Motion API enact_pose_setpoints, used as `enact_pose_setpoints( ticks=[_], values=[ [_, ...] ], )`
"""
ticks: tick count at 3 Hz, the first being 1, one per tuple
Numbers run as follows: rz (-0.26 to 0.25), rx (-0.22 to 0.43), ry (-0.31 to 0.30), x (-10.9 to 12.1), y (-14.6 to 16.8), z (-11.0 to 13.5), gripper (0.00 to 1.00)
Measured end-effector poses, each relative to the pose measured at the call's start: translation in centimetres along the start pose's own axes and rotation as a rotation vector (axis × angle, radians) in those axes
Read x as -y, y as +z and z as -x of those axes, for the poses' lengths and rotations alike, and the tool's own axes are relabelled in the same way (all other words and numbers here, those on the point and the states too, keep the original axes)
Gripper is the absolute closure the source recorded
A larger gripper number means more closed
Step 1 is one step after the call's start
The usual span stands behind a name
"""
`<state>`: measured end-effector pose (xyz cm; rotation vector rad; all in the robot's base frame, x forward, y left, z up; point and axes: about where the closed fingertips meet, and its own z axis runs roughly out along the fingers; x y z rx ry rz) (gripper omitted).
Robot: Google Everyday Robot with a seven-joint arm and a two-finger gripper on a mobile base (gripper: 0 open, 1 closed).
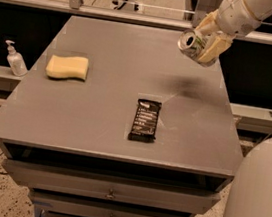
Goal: Knock 7up can over
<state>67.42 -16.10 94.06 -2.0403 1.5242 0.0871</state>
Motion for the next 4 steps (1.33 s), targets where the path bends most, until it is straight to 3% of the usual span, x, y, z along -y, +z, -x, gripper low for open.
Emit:
enact_pose_setpoints(
  ticks=[2,3,4],
  values=[
    [0.189,-0.054,-0.298,-3.7,2.3,1.8,1.0],
    [0.272,-0.051,-0.381,-5.0,3.3,2.7,0.83],
    [0.305,-0.066,-0.411,-5.6,4.1,3.4,0.59]
  ],
)
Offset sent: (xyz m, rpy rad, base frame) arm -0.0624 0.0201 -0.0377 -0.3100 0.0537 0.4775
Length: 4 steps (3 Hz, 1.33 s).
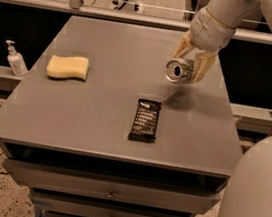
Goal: Knock 7up can over
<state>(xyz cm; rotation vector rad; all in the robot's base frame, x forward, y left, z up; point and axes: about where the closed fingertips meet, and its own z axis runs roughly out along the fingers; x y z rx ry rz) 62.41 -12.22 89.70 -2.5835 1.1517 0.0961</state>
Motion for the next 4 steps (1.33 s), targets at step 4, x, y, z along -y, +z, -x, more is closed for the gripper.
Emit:
enact_pose_setpoints(
  ticks=[4],
  values=[
    [-0.316,-0.122,0.264,1.4,2.4,0.3,0.0]
  ],
)
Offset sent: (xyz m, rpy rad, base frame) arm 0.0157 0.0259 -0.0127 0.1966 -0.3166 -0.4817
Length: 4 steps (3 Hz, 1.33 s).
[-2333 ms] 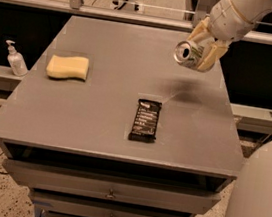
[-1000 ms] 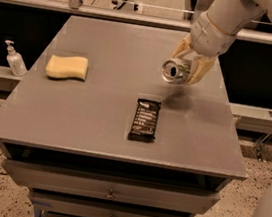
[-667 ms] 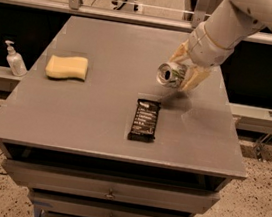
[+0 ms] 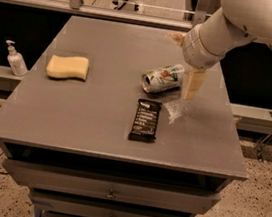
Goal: Knock 7up can over
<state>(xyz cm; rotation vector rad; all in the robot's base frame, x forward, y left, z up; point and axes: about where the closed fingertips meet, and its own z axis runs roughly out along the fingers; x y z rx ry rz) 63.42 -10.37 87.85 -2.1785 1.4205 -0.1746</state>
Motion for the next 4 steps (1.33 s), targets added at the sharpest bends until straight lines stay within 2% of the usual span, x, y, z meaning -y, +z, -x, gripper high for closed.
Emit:
enact_pose_setpoints(
  ticks=[1,2,4],
  values=[
    [-0.03,-0.005,-0.023,0.7,0.1,-0.4,0.0],
    [-0.013,-0.001,-0.105,1.1,0.3,-1.0,0.0],
    [0.082,0.015,-0.354,1.1,0.0,-2.1,0.0]
  ],
)
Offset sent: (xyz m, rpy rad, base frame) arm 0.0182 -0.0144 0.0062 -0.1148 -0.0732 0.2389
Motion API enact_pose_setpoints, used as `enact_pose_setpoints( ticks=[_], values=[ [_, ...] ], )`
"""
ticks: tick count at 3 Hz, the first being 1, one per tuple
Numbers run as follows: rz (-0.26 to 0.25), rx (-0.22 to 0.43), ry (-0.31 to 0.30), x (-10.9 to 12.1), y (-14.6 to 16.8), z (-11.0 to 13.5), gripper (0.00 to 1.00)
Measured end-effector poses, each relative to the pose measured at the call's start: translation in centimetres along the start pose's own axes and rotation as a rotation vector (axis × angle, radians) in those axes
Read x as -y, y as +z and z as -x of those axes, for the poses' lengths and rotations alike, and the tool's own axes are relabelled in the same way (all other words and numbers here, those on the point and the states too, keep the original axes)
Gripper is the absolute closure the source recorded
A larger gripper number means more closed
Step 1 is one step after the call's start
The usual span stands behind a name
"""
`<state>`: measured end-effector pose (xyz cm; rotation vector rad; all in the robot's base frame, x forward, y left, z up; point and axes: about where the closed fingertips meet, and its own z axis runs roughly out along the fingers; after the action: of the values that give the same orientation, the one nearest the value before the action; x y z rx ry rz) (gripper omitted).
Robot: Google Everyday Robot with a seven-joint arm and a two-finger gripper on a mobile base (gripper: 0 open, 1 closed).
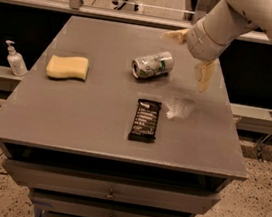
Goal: Knock 7up can over
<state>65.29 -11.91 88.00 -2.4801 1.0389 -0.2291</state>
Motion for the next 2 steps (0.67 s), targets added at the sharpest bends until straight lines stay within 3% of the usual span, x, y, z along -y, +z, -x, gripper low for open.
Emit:
enact_pose_setpoints(
  ticks=[2],
  values=[
    [0.035,0.008,-0.093,-0.32,-0.24,-0.43,0.0]
  ],
)
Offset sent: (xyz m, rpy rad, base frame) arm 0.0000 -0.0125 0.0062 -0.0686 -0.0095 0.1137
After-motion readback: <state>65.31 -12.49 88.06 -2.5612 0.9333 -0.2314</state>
